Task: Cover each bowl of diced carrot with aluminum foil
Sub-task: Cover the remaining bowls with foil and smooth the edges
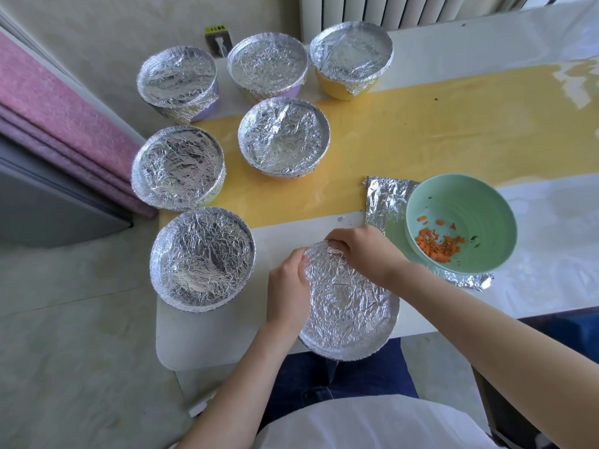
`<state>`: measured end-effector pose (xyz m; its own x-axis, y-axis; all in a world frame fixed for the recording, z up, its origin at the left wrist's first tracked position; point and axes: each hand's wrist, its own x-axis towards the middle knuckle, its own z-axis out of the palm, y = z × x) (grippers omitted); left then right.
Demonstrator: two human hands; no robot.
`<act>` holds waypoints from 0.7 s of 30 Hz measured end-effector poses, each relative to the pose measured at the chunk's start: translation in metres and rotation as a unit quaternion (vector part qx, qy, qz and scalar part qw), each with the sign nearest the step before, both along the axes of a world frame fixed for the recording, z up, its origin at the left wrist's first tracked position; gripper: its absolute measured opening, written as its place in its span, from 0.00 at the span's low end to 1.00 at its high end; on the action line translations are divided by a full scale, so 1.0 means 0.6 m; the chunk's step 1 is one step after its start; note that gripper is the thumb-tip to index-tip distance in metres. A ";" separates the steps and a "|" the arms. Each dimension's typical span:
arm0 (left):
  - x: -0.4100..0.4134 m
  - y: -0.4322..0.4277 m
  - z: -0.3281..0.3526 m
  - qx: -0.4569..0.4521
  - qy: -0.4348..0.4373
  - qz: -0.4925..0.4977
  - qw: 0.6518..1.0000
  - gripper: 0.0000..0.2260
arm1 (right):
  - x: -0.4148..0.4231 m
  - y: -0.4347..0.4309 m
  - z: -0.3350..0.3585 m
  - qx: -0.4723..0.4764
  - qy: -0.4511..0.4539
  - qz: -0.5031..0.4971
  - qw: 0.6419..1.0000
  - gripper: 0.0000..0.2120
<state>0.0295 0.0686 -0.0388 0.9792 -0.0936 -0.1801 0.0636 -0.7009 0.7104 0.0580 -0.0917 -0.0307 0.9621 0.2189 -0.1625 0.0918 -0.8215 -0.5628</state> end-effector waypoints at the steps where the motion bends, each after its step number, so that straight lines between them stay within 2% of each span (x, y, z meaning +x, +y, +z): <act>1: 0.000 -0.001 0.000 -0.001 -0.004 0.002 1.000 0.13 | 0.001 0.000 0.000 -0.009 0.005 0.007 1.000 0.08; 6: -0.001 -0.002 -0.002 0.022 -0.028 0.004 0.999 0.12 | 0.017 0.006 0.013 -0.038 0.066 0.061 0.995 0.10; 9: 0.001 -0.002 -0.005 0.043 -0.024 0.008 0.999 0.11 | 0.018 0.012 0.012 -0.031 0.056 0.064 0.996 0.11; 14: -0.001 -0.001 -0.006 0.035 -0.028 0.006 0.999 0.10 | 0.012 0.019 0.006 -0.103 0.046 0.059 0.992 0.10; 21: -0.002 -0.004 -0.002 0.046 -0.021 -0.001 0.999 0.16 | 0.026 0.015 0.008 -0.066 0.062 0.079 0.993 0.09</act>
<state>0.0282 0.0662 -0.0398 0.9859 -0.0803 -0.1467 0.0338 -0.7632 0.6452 0.0736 -0.0829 -0.0258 0.8882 0.3351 -0.3143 0.1628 -0.8693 -0.4667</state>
